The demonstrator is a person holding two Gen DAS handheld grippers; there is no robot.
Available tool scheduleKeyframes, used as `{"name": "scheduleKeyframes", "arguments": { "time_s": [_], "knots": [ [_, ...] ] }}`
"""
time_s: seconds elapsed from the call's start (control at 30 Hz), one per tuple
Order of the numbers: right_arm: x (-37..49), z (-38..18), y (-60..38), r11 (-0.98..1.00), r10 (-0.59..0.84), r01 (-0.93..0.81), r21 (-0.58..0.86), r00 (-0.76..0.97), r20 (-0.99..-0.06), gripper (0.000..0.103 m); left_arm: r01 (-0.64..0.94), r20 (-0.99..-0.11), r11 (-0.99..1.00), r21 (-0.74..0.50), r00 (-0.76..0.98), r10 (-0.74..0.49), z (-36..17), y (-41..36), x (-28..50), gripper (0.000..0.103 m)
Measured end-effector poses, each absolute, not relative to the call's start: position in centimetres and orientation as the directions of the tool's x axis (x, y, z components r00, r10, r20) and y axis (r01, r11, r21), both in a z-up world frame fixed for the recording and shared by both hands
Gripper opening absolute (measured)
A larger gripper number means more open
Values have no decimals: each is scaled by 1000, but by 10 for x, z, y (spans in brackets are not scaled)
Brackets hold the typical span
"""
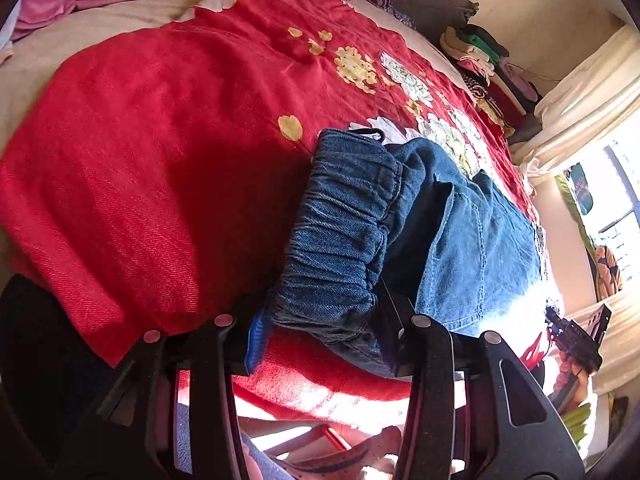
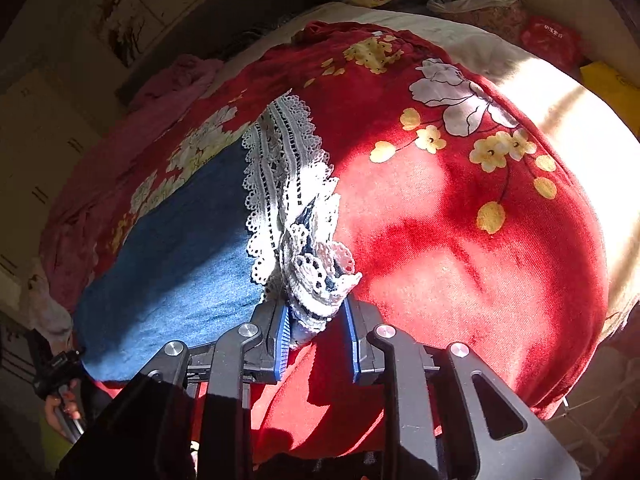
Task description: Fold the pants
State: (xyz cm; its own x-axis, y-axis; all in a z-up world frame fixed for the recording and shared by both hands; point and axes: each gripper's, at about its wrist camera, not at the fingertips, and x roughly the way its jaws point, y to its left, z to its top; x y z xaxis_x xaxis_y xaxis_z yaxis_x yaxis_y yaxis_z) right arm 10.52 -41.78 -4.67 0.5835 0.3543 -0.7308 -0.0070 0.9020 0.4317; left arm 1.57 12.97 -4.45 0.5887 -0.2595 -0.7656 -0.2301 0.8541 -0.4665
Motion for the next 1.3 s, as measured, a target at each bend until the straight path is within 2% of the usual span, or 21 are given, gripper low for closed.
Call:
{"name": "scheduleKeyframes", "arguments": {
  "time_s": [0.07,0.13,0.2,0.27,0.33,0.43,0.63,0.87,0.97,1.07,1.2,1.3],
  "knots": [
    [101,-42,-416,907,344,-6,420,584,-735,27,-230,-763,857,-462,595,-252,-42,130,13,42],
    [93,-31,-418,919,315,-3,395,607,-730,44,-234,-764,860,-453,600,-239,-35,132,8,50],
    [82,-17,-419,947,250,-4,321,636,-730,51,-234,-759,870,-433,616,-212,-24,134,0,58],
    [74,-4,-421,957,226,-17,289,669,-708,53,-248,-755,880,-404,634,-168,-10,138,-9,62],
    [64,6,-417,958,231,-40,284,693,-683,61,-253,-741,894,-368,661,-118,7,138,-16,62],
    [56,15,-400,961,253,-105,256,707,-661,64,-229,-715,919,-320,695,-75,30,129,-20,66],
    [66,15,-334,951,304,-252,177,679,-669,73,-85,-695,970,-229,712,-102,48,74,9,73],
    [92,-4,-294,953,264,-287,95,638,-723,77,89,-751,980,-176,632,-192,13,-6,59,74],
    [102,-20,-299,955,271,-262,137,596,-756,78,127,-779,982,-138,598,-187,-4,-28,70,74],
    [106,-40,-304,968,221,-228,105,574,-788,79,135,-804,986,-96,574,-157,-22,-37,76,74],
    [103,-44,-309,964,250,-223,144,586,-771,79,139,-817,987,-84,557,-148,-44,-36,82,74],
    [91,-28,-318,955,293,-226,193,621,-727,78,135,-821,988,-82,552,-143,-39,-38,80,75]
  ]
}}
